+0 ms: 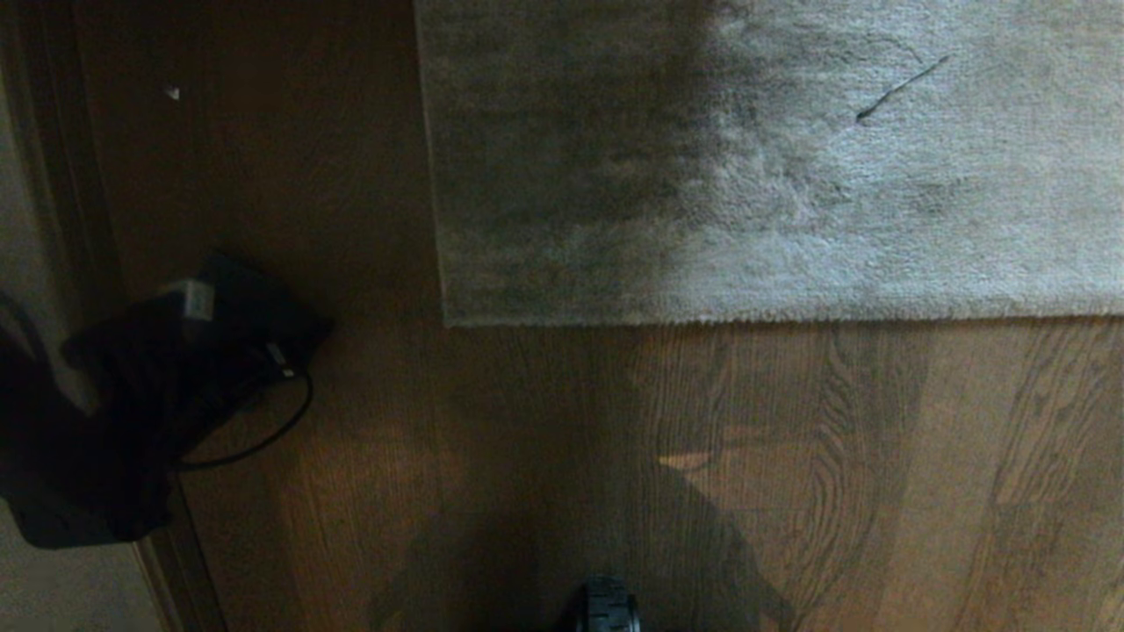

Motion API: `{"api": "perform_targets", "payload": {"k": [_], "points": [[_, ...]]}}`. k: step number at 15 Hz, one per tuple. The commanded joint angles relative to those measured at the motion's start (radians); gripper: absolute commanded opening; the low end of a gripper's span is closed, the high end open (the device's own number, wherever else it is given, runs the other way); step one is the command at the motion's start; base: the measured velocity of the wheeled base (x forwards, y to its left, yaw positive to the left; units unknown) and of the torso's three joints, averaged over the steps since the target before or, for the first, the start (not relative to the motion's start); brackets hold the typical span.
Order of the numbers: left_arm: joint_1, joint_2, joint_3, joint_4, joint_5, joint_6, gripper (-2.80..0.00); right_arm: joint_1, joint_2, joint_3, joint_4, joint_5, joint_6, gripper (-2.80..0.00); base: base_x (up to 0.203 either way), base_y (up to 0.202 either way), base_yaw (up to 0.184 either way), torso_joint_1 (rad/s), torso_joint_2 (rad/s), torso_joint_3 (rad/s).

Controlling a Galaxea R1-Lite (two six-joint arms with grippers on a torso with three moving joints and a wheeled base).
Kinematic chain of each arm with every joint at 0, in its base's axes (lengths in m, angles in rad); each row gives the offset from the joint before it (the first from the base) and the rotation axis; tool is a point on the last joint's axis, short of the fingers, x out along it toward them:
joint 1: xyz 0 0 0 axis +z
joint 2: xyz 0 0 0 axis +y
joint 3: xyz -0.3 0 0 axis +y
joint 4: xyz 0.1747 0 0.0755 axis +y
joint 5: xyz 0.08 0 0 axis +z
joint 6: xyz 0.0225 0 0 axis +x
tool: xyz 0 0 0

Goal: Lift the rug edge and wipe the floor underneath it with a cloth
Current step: Pick up the rag

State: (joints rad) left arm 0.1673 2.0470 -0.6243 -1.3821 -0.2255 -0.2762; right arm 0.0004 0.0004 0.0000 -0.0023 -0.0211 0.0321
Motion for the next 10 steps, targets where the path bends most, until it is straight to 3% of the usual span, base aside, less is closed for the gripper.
{"api": "perform_targets", "payload": {"k": [1,10], "points": [[0.009,0.005,-0.001,-0.011,-0.001,-0.001,0.0,0.001,0.001,0.0,-0.001,0.0,0.0,-2.8,0.0,0.0,0.0,0.0,0.0,0.0],[0.05,0.019,0.015,-0.02,-0.005,0.0,0.0,0.0,0.0,0.0,-0.001,0.0,0.0,-2.8,0.0,0.0,0.0,0.0,0.0,0.0]]}}
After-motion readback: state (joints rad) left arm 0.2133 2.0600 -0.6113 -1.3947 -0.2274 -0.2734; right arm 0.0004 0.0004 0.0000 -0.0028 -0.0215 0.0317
